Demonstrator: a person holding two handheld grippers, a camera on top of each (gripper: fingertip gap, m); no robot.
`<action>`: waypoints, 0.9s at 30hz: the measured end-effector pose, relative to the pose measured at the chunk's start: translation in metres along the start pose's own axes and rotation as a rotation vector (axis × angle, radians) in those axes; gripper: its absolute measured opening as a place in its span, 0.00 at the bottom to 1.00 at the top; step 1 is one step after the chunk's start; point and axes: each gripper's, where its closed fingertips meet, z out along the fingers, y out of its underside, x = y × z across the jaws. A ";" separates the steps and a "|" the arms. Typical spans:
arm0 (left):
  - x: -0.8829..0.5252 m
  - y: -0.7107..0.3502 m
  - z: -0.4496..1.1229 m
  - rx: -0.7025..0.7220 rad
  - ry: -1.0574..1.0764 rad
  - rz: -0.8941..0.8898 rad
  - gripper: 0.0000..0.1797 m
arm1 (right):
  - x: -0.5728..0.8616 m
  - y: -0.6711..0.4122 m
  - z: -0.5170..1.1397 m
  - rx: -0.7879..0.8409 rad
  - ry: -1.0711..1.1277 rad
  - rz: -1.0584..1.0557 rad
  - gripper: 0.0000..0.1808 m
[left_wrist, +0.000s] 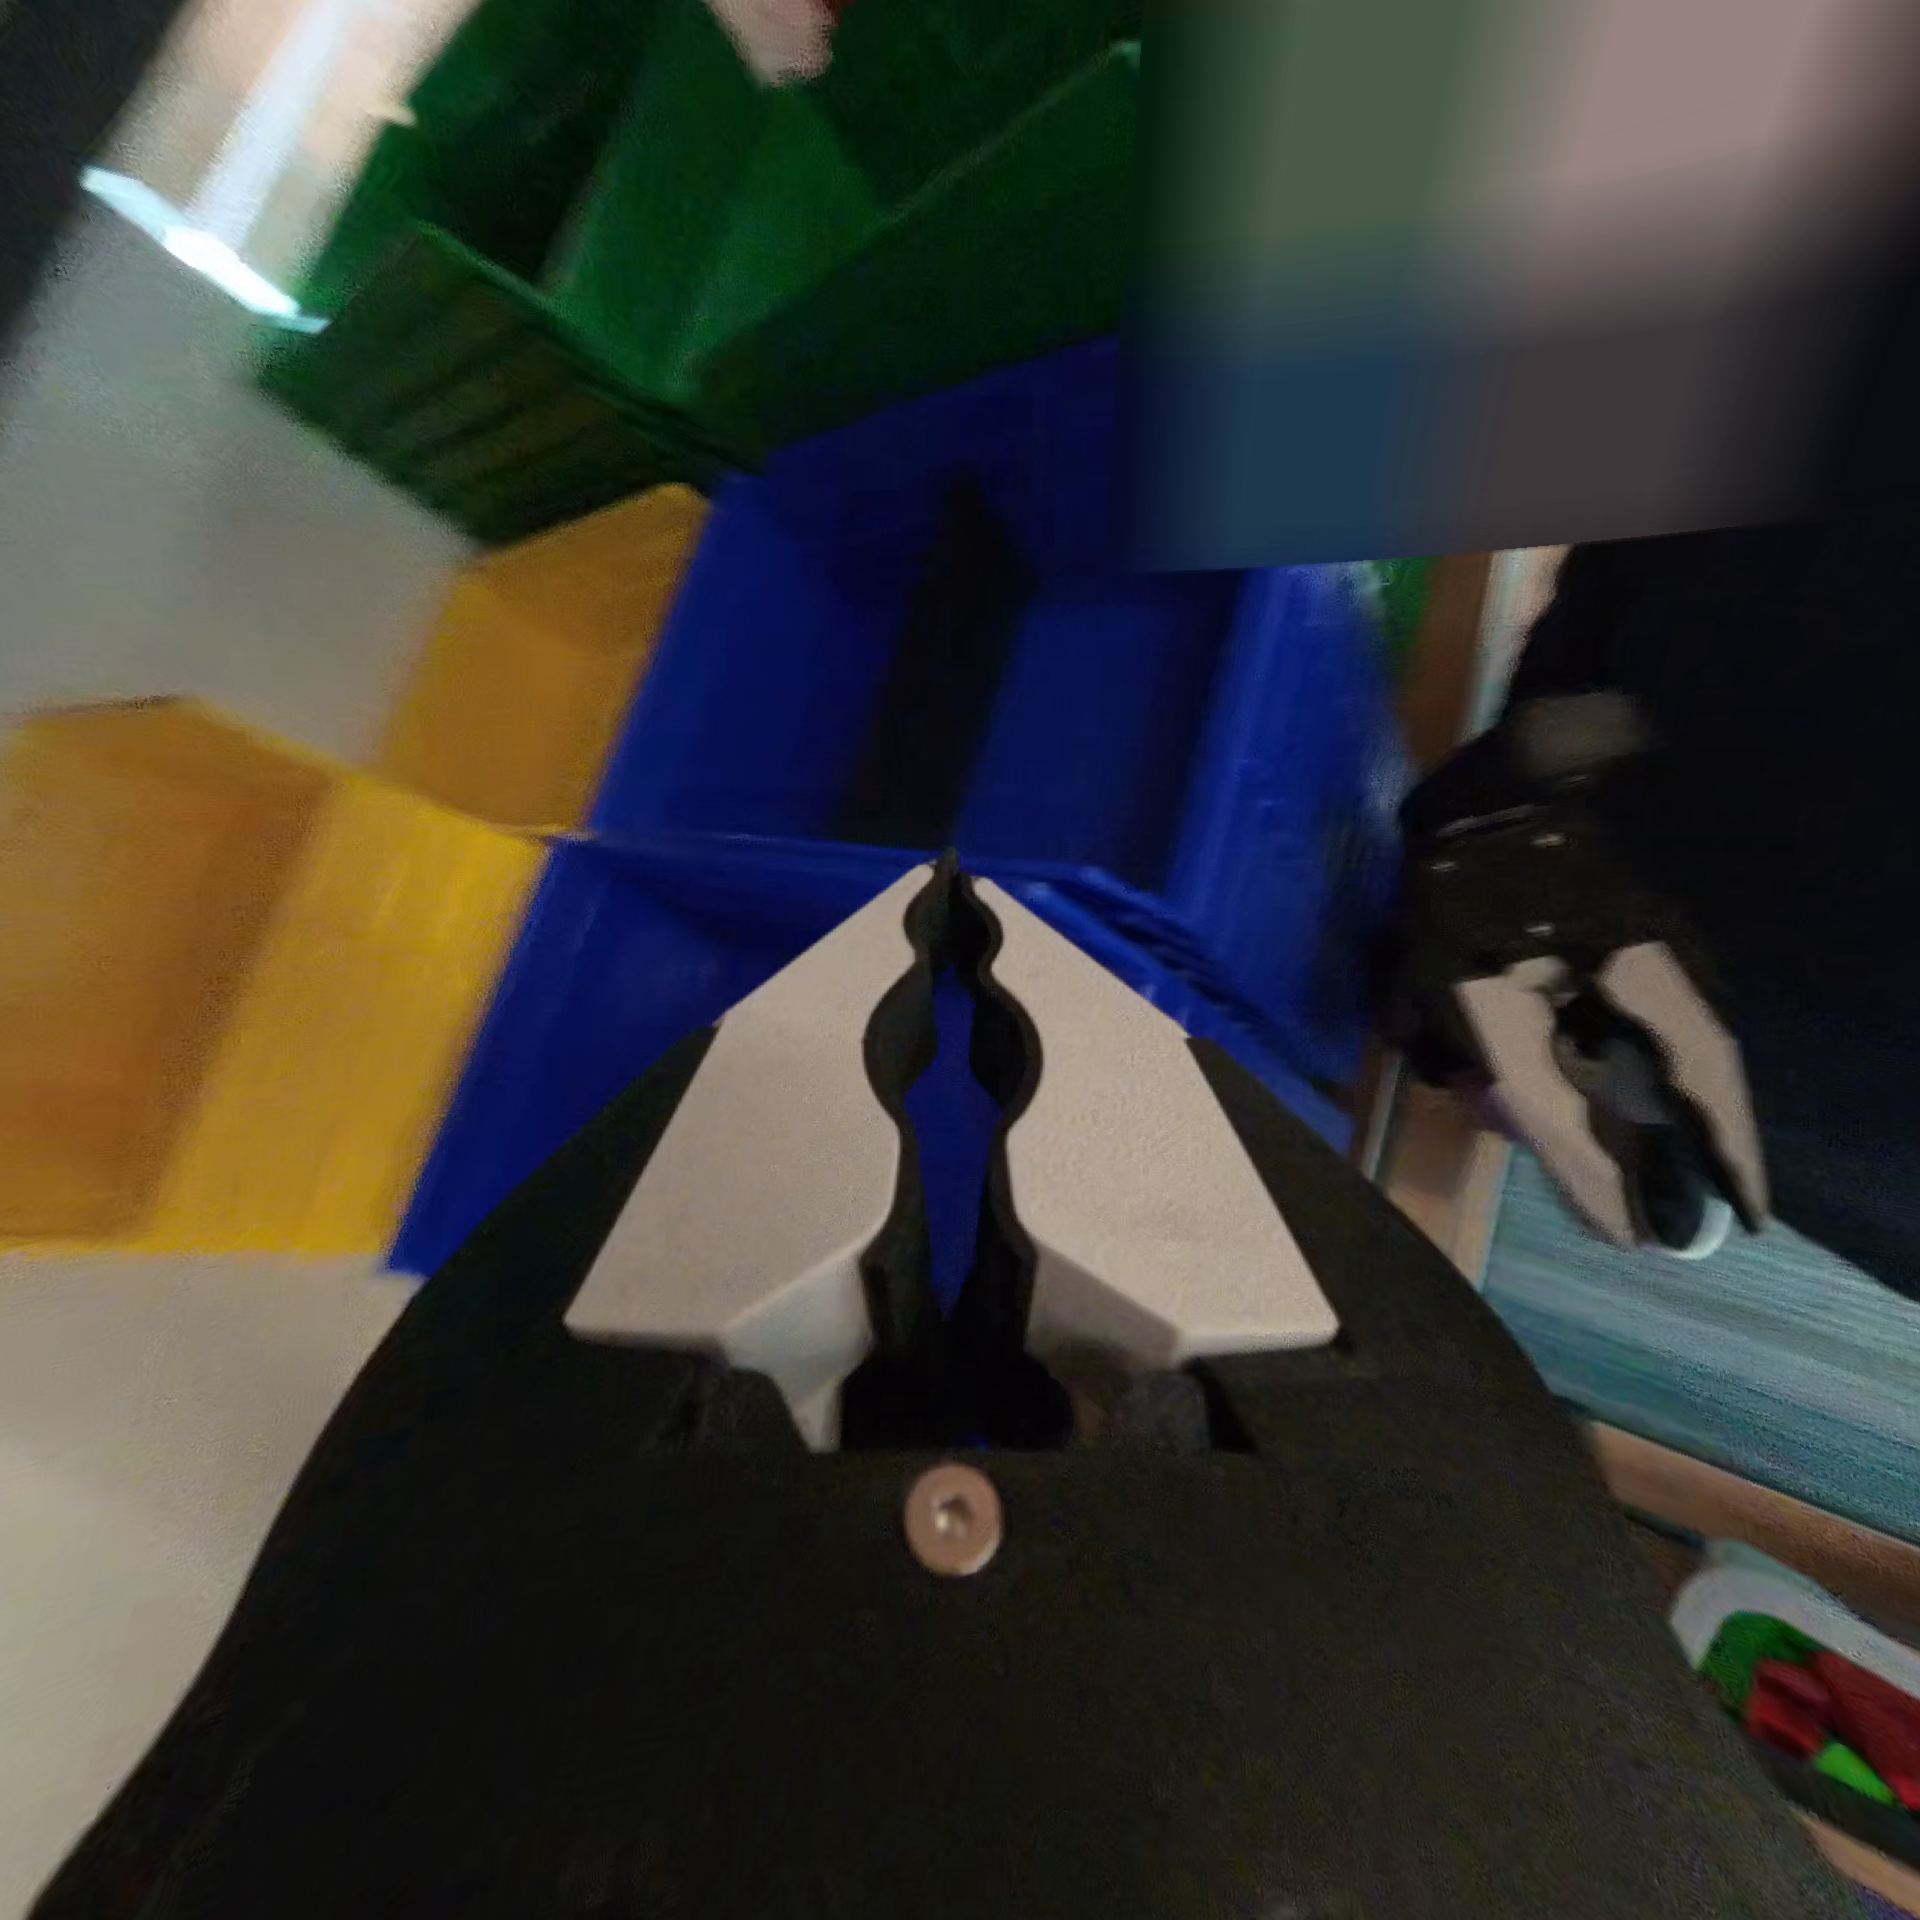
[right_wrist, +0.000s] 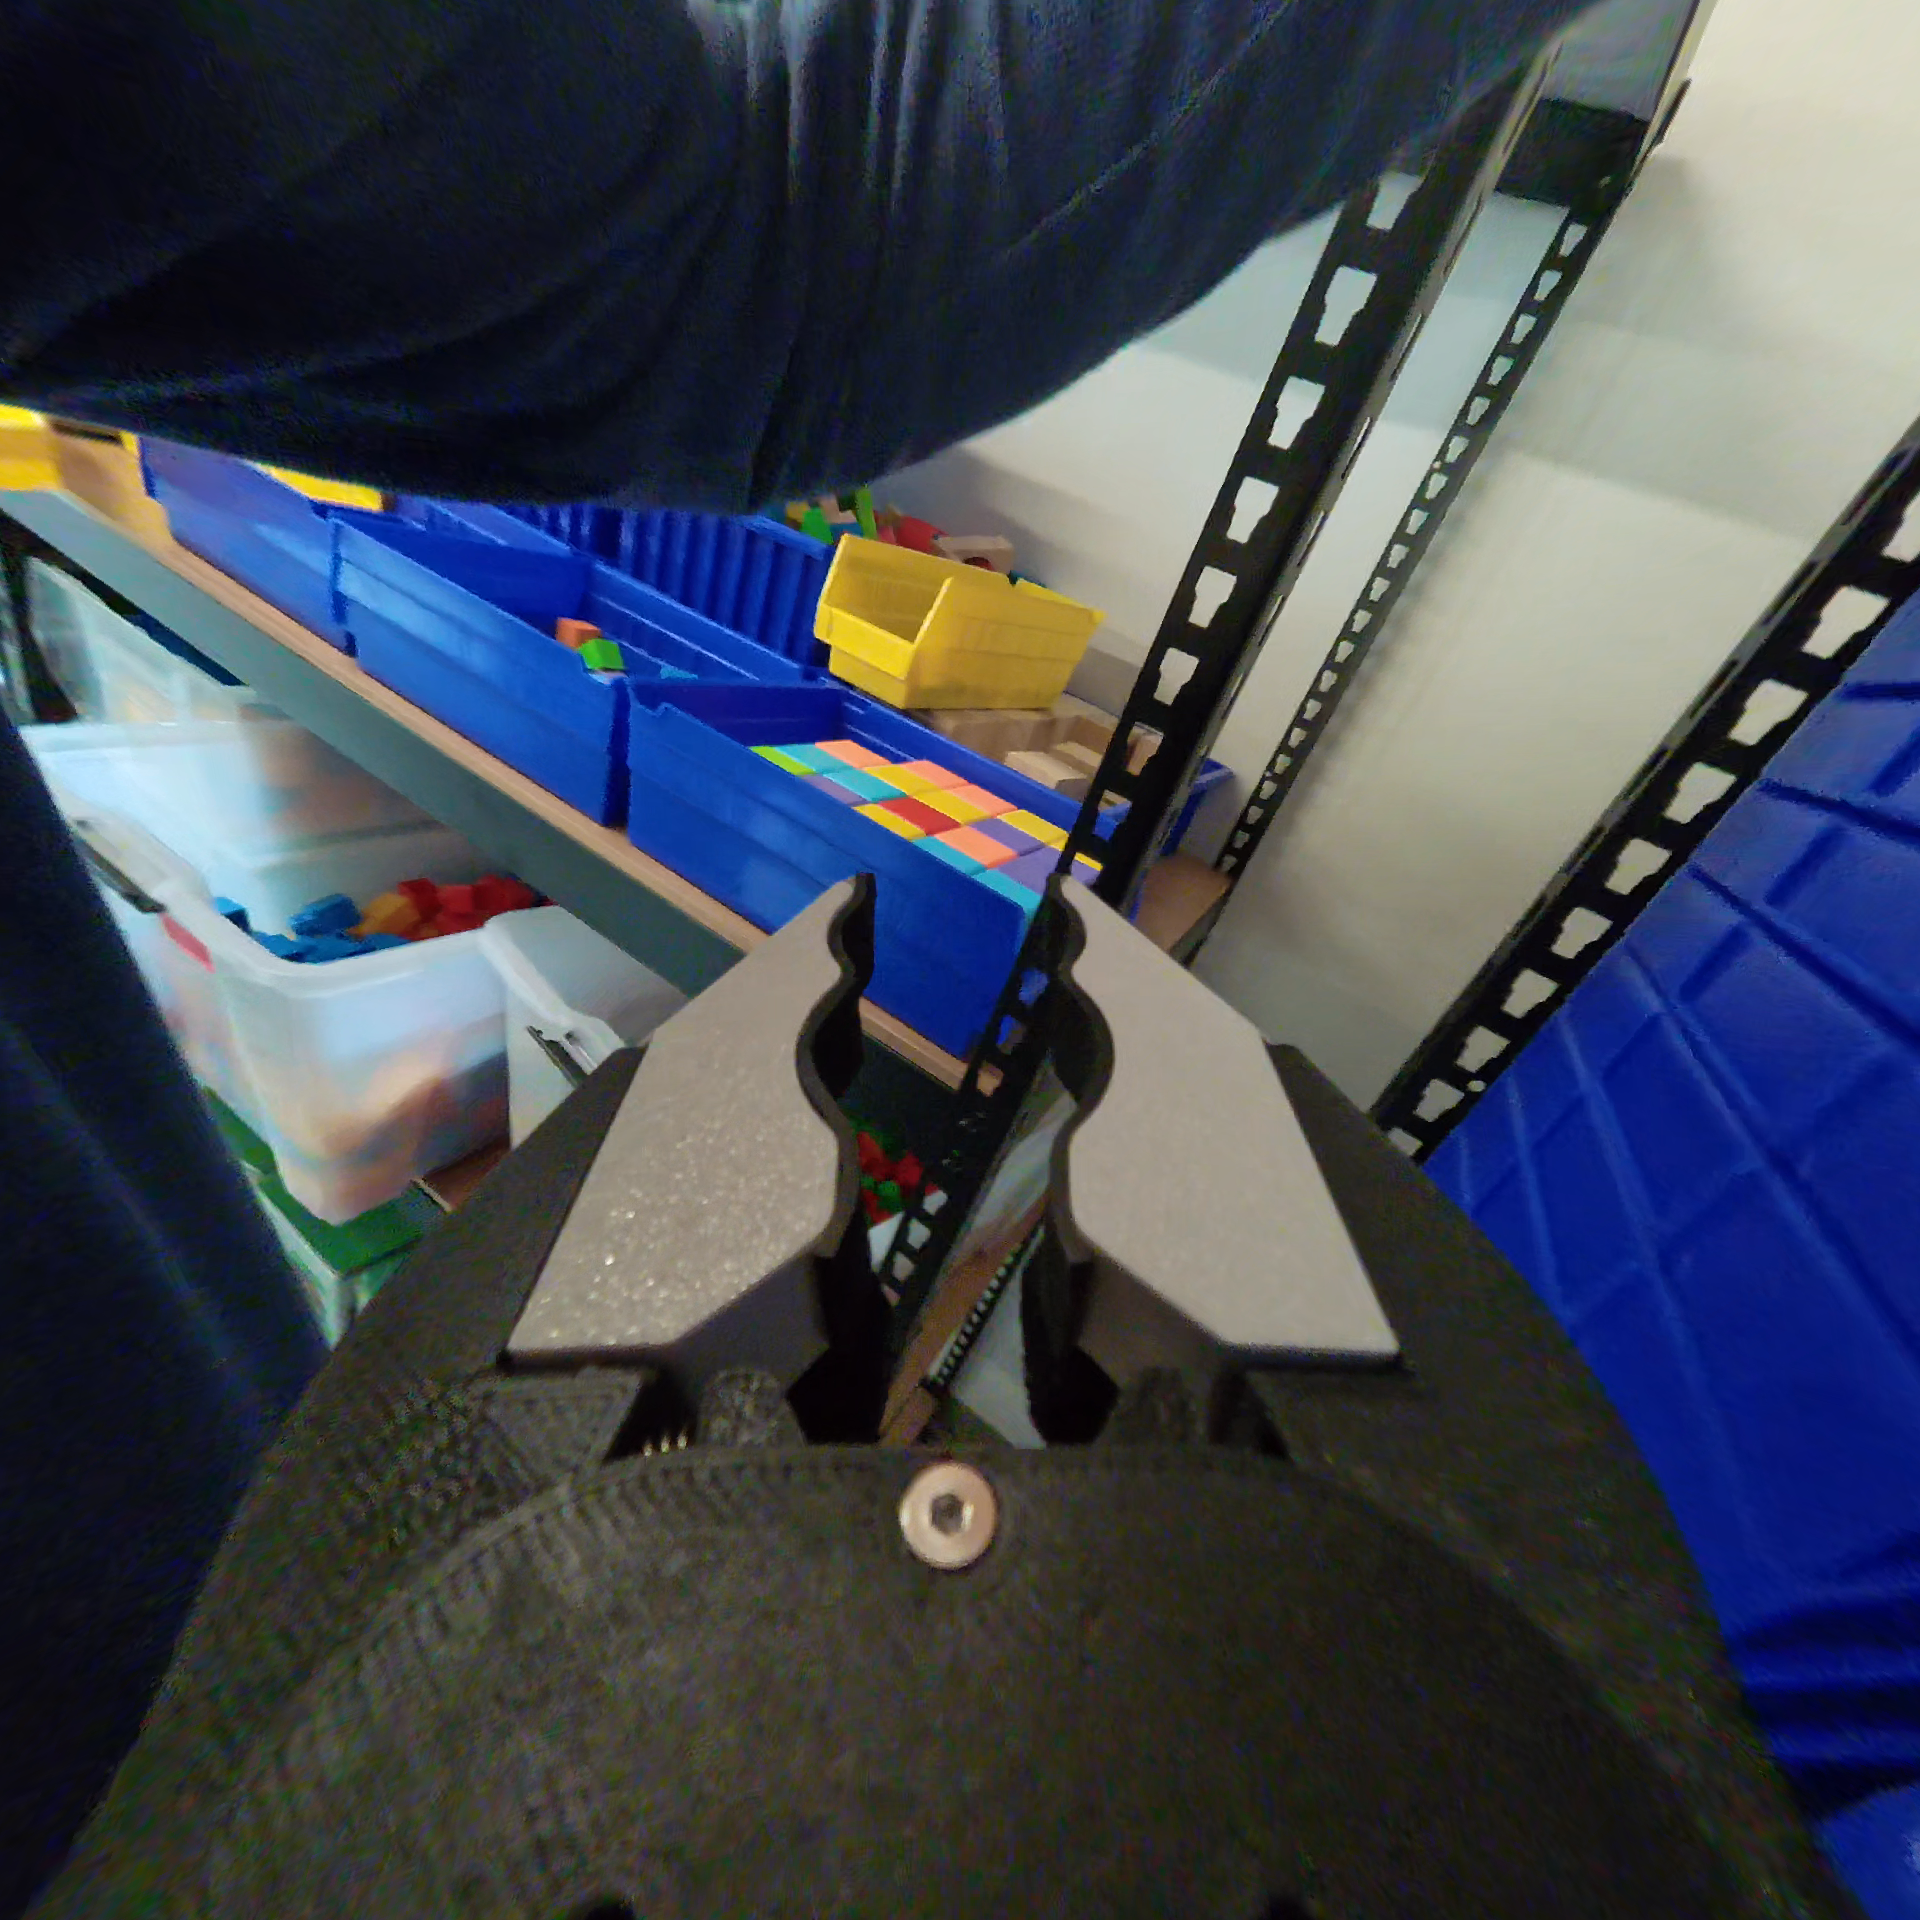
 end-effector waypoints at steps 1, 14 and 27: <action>0.007 0.001 -0.001 -0.021 0.037 -0.026 0.00 | 0.002 0.000 0.001 -0.015 0.012 -0.018 0.17; 0.021 0.030 0.038 -0.051 -0.162 -0.199 0.27 | -0.043 -0.025 -0.032 -0.037 -0.009 -0.055 0.19; 0.137 -0.160 0.175 0.125 -0.107 0.246 0.30 | -0.156 -0.050 -0.173 -0.166 0.428 0.078 0.18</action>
